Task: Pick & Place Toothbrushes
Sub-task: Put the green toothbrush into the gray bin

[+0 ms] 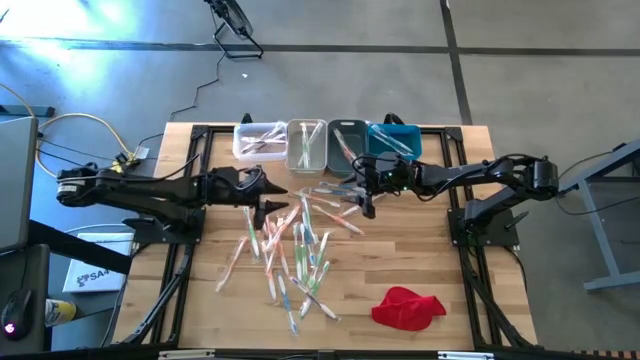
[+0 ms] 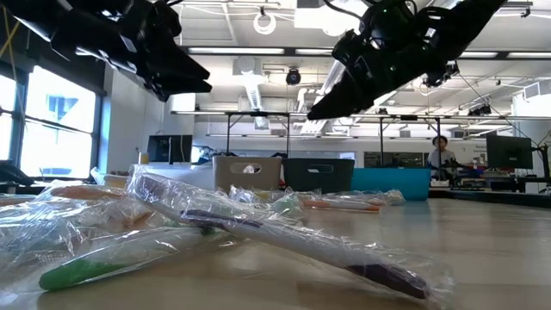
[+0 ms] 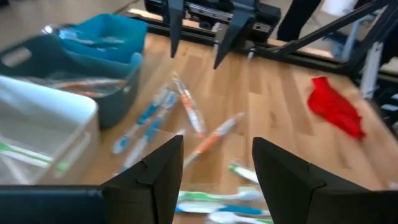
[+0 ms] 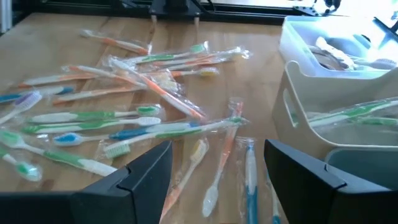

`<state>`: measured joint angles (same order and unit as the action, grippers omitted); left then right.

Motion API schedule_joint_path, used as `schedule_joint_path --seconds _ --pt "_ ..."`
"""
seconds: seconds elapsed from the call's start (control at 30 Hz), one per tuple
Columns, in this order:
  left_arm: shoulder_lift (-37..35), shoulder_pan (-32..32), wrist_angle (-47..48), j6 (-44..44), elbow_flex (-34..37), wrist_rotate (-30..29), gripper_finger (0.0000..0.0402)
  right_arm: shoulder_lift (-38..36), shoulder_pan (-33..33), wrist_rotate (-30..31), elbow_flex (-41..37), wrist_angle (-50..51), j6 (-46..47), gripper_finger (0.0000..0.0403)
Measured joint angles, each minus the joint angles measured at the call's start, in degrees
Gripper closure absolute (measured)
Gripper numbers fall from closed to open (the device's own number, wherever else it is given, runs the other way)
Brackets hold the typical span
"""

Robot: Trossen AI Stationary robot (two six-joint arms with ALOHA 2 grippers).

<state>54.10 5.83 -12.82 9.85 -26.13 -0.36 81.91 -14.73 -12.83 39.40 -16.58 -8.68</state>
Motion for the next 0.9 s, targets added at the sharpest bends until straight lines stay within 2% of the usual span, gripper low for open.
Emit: schedule_joint_path --seconds 0.17,0.9 --pt "0.05 -1.90 0.11 4.55 0.00 -0.02 0.0215 0.00 0.01 -1.23 0.00 -1.10 -0.60 0.0156" --pt "0.10 -1.75 -0.34 7.87 -0.02 -0.04 0.0215 0.00 0.01 -0.82 0.00 -0.46 -0.54 0.0156"
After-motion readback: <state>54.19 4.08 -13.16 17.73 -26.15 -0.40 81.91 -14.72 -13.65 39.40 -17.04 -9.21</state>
